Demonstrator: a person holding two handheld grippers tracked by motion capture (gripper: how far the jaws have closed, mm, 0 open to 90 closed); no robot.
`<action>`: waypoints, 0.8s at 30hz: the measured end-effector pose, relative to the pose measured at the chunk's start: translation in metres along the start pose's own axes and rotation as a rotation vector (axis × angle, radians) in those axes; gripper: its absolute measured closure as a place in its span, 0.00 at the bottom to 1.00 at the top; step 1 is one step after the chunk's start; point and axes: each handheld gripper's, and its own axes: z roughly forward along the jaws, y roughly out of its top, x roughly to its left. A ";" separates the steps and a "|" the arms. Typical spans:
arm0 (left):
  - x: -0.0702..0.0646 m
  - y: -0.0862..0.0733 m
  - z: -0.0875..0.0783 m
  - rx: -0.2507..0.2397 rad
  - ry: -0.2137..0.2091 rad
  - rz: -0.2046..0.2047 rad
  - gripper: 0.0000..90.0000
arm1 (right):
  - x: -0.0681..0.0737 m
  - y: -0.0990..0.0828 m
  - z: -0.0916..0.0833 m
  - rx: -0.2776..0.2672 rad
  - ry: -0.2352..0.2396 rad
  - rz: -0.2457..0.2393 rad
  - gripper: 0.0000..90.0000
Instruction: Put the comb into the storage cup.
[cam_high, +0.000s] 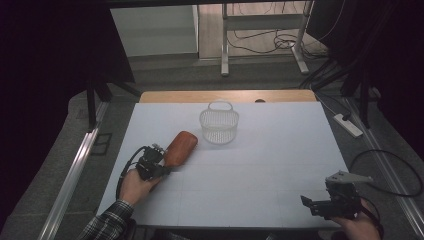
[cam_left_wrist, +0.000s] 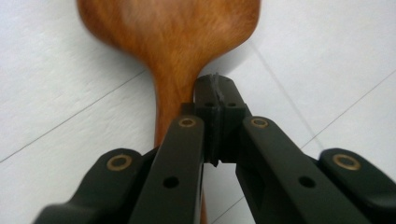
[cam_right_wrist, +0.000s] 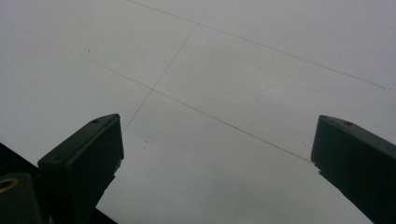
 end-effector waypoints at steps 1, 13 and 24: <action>0.000 0.000 0.000 0.000 -0.001 -0.003 0.99 | 0.000 0.000 0.000 0.001 0.000 0.000 0.03; -0.011 -0.004 -0.015 -0.069 -0.018 0.050 0.99 | 0.000 0.000 0.000 0.000 0.000 -0.001 0.03; -0.003 -0.016 -0.027 -0.121 -0.013 -0.009 0.74 | 0.000 0.001 0.001 0.003 0.002 -0.004 0.03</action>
